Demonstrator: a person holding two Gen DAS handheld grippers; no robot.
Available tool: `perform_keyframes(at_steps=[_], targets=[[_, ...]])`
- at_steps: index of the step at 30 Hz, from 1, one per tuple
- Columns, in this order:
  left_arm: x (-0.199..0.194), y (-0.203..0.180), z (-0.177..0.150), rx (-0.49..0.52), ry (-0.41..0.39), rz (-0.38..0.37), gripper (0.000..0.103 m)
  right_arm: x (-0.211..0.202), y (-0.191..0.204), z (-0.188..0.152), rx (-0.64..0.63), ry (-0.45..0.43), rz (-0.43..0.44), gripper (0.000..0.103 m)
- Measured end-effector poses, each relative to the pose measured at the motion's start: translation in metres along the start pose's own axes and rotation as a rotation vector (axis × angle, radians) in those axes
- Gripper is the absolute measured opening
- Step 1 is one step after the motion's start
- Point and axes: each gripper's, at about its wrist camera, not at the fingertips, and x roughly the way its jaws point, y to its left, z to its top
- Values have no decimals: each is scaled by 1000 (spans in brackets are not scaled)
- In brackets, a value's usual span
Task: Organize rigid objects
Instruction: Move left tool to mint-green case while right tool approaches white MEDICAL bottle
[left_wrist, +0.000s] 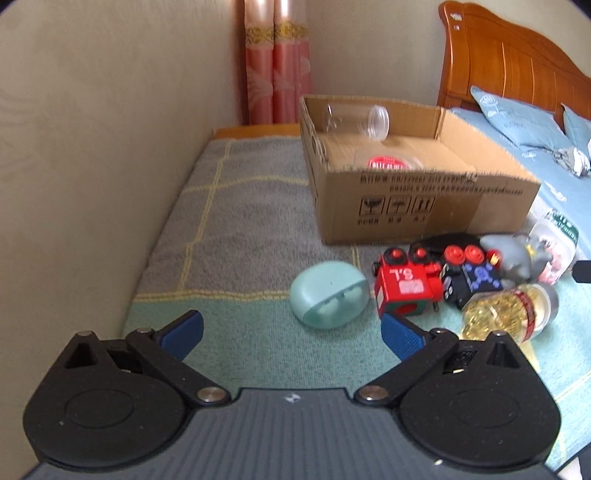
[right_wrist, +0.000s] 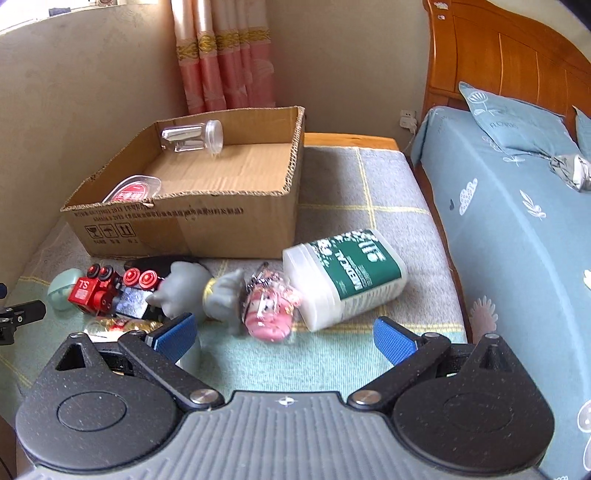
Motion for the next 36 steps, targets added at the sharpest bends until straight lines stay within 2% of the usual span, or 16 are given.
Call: perform_keyframes(at_steps=[6,12,19,25,27,33,36], targets=[[27,-4,-5,3,58,6,102,15,-6,-24,-41,44,-64,103],[36,7,-3,-39,42,2,103,28,-12,-34,-61,95,-61,103],[37,13,2,-29,56,1,103,28,-14,-38,-111,58,-22,103],[33,18,3,-39,65,97,102,25,-16,-44,-120,23,-11,103],[32,19,3,-38,70,108,102,25,-17,-44,-120,15,-10,103],[27,15,17,-82,-1,42,102,25,-18,-43,-120,9,-8,103],[36,9,26,-74,-2,17,102,25,-18,-44,-120,4,-9,103]])
